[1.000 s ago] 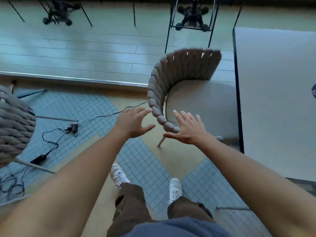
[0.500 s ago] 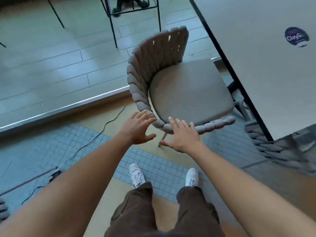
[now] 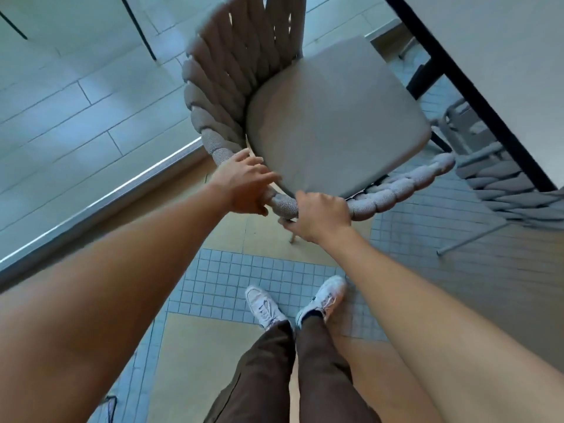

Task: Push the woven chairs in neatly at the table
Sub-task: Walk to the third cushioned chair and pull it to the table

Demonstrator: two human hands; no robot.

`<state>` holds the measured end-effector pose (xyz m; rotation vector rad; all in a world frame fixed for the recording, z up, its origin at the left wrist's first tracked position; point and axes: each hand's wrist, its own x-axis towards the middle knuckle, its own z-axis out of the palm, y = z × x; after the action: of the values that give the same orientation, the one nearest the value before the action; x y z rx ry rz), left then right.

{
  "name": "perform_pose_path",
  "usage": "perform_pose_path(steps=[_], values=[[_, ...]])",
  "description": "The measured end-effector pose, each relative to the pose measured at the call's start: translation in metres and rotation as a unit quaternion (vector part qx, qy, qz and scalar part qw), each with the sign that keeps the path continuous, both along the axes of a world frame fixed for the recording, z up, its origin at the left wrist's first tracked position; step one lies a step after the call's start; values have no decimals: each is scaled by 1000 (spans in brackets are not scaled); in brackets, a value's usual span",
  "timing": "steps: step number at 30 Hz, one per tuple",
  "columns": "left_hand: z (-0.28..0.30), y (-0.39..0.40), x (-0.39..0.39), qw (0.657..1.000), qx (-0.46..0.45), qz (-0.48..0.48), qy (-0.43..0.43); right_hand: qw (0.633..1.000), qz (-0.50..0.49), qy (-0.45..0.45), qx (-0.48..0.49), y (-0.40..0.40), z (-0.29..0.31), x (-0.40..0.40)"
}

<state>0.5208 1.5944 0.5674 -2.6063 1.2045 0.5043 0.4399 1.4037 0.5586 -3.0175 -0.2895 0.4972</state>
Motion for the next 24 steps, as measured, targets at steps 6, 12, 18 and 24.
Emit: perform_pose_path(steps=[6, 12, 18, 24], values=[[-1, -13, 0, 1000, -7, -11, 5, 997, 39, -62, 25, -14, -11, -5], [-6, -43, -21, 999, -29, 1, 14, 998, 1, -53, 18, -46, -4, -22], [-9, -54, -19, 999, -31, -34, 12, 998, 25, -59, -4, -61, -5, -22], [-1, -63, 8, 999, -33, -34, 15, 999, 15, -51, 9, -67, -5, 3]])
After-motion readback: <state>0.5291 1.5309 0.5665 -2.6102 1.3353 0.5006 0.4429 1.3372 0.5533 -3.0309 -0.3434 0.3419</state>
